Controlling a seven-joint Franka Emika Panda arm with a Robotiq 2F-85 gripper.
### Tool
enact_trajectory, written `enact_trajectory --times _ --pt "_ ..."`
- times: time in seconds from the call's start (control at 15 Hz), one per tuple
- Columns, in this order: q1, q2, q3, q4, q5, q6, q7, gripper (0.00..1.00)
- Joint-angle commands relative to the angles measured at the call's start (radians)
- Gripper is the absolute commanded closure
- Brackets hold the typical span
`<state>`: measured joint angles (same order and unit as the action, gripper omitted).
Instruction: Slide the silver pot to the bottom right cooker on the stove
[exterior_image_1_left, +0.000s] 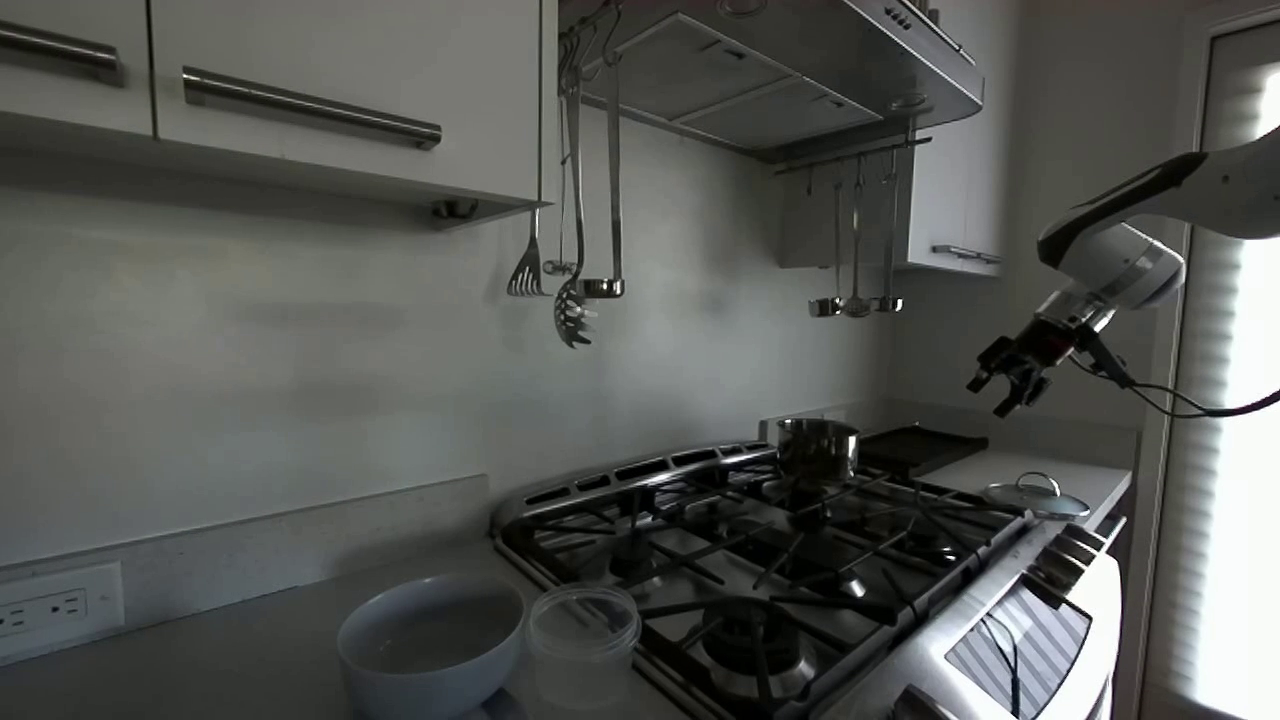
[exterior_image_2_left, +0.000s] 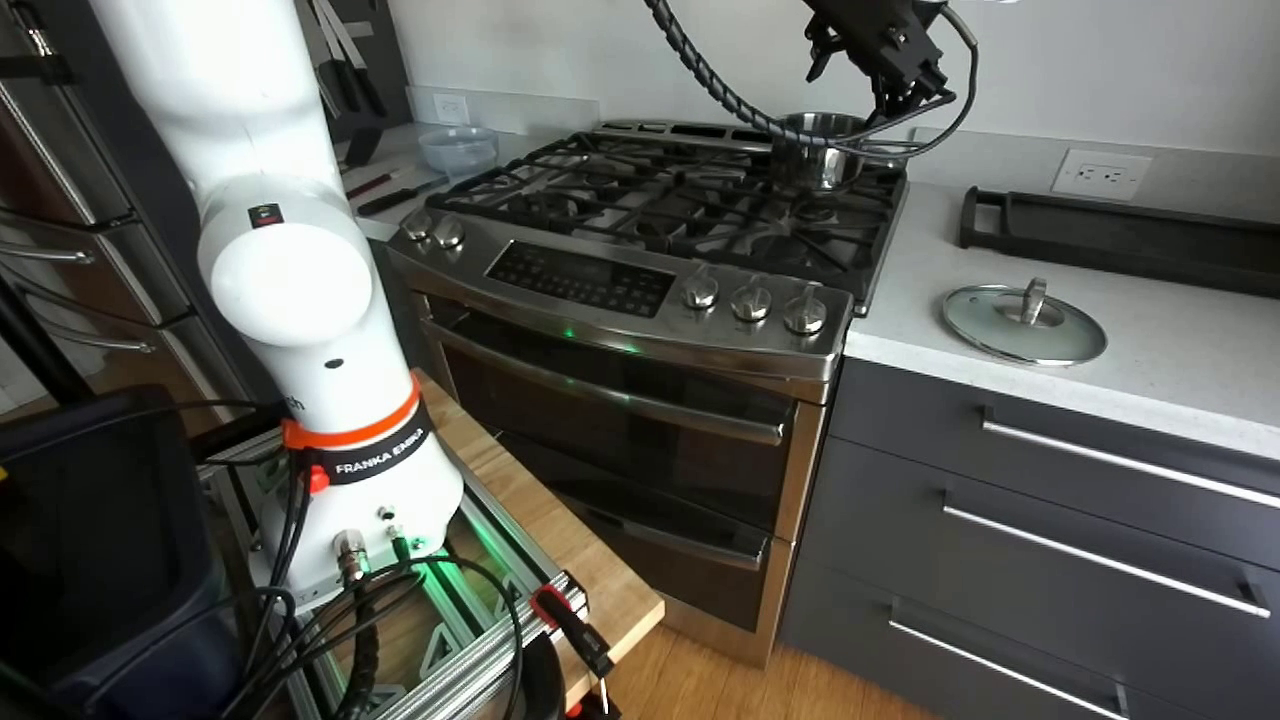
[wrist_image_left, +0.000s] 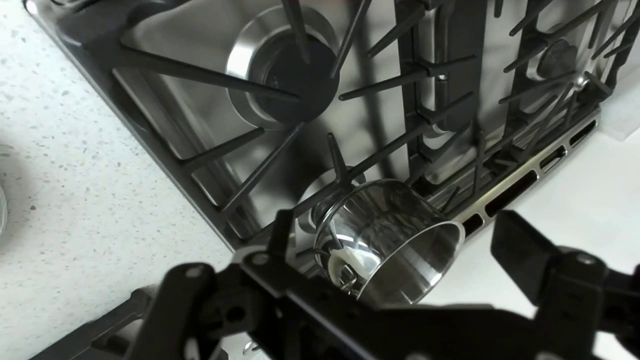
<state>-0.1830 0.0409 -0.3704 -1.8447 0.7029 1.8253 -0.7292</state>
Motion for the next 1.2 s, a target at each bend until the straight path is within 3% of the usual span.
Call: enact_trajectory --times 0.0,0.27,0.73,1.13 --pt "-0.042 0.0 0.043 0.004 -0.002 -0.002 0.001 0.0" --pt "-0.05 0.012 0.043 0.023 0.012 -0.013 -0.004 0.0" --pt "-0.169 0.217 0.047 0.218 0.175 -0.246 -0.189 0.0" --pt "-0.248 0.384 0.101 0.401 0.278 -0.312 -0.177 0.0"
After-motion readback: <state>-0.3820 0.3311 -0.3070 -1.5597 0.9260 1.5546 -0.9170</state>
